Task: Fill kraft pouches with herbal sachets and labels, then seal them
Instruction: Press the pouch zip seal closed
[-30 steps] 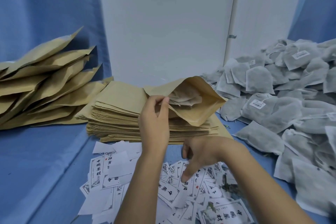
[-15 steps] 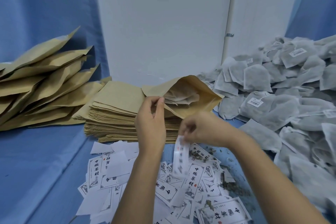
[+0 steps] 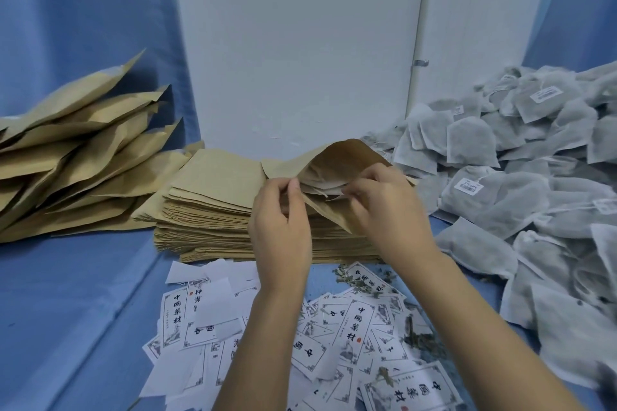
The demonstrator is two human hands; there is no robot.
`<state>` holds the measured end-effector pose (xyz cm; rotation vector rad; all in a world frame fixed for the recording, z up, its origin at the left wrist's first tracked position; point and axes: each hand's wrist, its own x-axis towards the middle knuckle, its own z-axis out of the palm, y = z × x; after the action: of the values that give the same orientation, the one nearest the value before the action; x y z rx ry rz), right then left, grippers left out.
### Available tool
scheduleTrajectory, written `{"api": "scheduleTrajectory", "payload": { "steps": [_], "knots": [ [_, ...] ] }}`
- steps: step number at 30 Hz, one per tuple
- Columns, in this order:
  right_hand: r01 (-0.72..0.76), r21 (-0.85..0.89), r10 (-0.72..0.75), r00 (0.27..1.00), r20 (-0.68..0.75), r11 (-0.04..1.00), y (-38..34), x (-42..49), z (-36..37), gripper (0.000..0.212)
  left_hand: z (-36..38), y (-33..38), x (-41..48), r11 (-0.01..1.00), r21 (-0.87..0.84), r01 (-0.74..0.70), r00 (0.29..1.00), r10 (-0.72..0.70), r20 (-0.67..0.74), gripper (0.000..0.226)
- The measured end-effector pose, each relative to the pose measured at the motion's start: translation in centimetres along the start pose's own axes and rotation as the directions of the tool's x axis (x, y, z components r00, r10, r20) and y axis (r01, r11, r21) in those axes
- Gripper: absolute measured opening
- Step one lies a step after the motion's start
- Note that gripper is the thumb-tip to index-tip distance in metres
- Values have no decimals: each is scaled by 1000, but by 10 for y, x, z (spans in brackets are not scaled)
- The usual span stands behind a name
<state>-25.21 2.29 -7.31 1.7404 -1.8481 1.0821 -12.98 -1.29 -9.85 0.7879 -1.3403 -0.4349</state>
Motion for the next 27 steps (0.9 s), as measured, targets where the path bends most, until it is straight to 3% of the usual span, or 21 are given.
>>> {"api": "scheduleTrajectory", "payload": {
  "steps": [4, 8, 15, 17, 19, 21, 22, 24, 26, 27],
  "knots": [
    [-48, -50, 50, 998, 47, 998, -1, 0, 2, 21, 2, 2, -5, 982, 30, -185, 980, 187, -75, 14],
    [-80, -40, 84, 990, 116, 996, -2, 1, 5, 27, 6, 6, -7, 958, 9, -286, 950, 284, -129, 19],
    [-150, 21, 137, 945, 295, 988, 1, 0, 11, 34, 6, 4, -8, 959, 5, -285, 950, 283, -131, 19],
    [-177, 42, 160, 953, 259, 983, 0, 0, 9, 33, 6, 3, -7, 973, -1, -230, 969, 229, -98, 16],
    [-188, 99, 178, 978, 106, 977, -4, -2, 5, 29, 6, 4, -6, 988, -11, -157, 986, 156, -52, 12],
    [-228, 314, 243, 970, -9, 921, -14, -4, -1, 23, 7, 6, -4, 998, -51, -43, 999, 42, -15, 10],
    [-263, 446, 279, 960, 31, 856, -17, -4, -4, 24, 8, 6, -2, 996, -86, 24, 1000, -25, -6, 10],
    [-405, 599, 220, 907, 359, 691, -21, -5, -7, 31, 9, 9, 0, 977, -159, 144, 989, -146, -1, 14],
    [-584, 535, 20, 687, 727, 610, -23, -8, -4, 47, 10, 13, 3, 940, -226, 256, 963, -268, -24, 18],
    [-632, 495, -44, 590, 806, 596, -24, -11, 0, 56, 11, 12, 5, 907, -276, 319, 939, -342, -39, 16]
  ]
}}
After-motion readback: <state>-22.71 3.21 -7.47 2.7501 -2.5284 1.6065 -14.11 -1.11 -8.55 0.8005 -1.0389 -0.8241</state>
